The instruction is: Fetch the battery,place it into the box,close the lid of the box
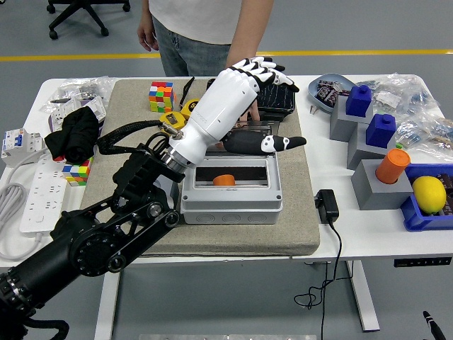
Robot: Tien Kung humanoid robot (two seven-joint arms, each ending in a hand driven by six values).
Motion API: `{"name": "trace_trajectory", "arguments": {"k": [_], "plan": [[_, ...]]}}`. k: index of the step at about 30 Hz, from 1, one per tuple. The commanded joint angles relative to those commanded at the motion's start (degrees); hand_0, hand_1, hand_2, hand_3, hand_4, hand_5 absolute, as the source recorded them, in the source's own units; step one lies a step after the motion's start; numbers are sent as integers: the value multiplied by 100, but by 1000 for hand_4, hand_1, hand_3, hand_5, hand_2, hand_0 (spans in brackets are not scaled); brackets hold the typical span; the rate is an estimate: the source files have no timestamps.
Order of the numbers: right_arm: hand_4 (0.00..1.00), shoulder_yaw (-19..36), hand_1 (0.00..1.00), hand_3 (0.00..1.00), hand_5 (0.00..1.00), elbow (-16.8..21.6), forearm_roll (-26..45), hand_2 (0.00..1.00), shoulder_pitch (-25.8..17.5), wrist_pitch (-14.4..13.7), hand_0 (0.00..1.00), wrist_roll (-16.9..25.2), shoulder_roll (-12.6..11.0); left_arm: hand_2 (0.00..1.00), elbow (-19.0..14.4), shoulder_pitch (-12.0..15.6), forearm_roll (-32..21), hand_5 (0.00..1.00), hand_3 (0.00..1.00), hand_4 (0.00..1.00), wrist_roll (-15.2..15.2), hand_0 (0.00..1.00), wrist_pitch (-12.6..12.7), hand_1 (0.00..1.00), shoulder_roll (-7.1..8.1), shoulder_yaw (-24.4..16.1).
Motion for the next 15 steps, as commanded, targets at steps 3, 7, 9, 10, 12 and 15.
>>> {"name": "trace_trajectory", "arguments": {"k": [3, 7, 9, 10, 12, 15], "plan": [[998, 4, 846, 803, 998, 0, -10, 791, -1, 0, 957, -3, 0, 937, -160, 31, 122, 963, 804, 998, 292, 922, -153, 998, -9, -225], [998, 11, 847, 804, 998, 0, -22, 791, -7, 0, 957, -5, 2, 998, -325, 62, 433, 998, 946, 998, 956, 998, -479, 998, -6, -357], [998, 13, 847, 804, 998, 0, -28, 791, -7, 0, 957, -7, 1, 998, -372, 66, 628, 998, 946, 998, 1376, 998, -717, 998, 5, -381], [998, 14, 847, 804, 998, 0, -31, 791, -7, -1, 957, -6, 1, 998, -381, 65, 757, 998, 946, 998, 1592, 998, -869, 998, 11, -398], [998, 7, 846, 804, 998, 0, -27, 790, -8, -1, 957, -5, -1, 998, -377, 64, 949, 998, 998, 998, 2070, 998, -1160, 998, 20, -426], [998, 2, 846, 804, 998, 0, -24, 790, -8, -2, 957, -8, -4, 998, -363, 59, 1188, 998, 998, 998, 2678, 998, -1600, 998, 36, -468]]}}
